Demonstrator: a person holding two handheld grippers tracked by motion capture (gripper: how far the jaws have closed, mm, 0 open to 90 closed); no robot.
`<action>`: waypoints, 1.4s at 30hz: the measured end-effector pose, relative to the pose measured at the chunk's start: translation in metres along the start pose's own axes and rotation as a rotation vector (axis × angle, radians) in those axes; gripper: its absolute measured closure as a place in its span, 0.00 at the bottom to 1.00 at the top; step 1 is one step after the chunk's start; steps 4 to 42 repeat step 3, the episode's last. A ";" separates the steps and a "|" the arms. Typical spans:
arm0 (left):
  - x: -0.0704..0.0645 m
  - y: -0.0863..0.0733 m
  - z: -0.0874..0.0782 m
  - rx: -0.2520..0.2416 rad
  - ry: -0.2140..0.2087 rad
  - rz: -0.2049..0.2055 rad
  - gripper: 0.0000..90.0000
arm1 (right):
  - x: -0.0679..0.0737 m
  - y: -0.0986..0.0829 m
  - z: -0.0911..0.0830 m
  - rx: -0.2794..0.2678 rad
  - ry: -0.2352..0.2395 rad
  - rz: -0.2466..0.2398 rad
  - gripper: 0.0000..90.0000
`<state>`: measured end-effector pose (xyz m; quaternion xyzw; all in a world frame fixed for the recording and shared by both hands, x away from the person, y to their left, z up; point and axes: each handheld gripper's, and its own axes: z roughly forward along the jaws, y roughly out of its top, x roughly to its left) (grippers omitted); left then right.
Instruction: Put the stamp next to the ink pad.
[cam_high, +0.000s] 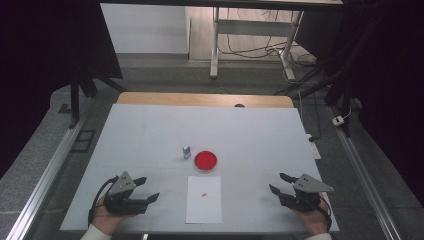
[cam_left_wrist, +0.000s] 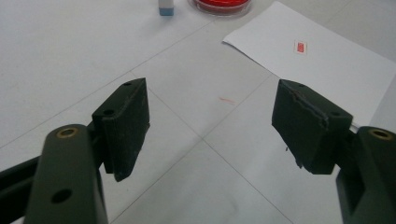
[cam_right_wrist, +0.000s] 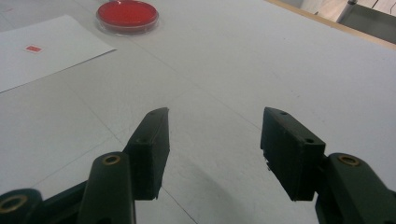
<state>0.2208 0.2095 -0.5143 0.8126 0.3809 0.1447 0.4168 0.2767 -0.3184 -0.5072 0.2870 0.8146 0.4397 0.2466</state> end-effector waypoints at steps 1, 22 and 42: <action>0.000 0.000 0.000 0.000 -0.001 -0.001 0.31 | 0.000 0.000 0.000 0.000 0.001 -0.001 0.47; 0.000 0.000 0.000 0.000 -0.002 -0.002 0.31 | 0.000 0.000 0.000 -0.003 0.007 -0.001 0.46; 0.000 0.000 0.000 0.000 -0.002 -0.002 0.31 | 0.000 0.000 0.000 -0.003 0.007 -0.001 0.46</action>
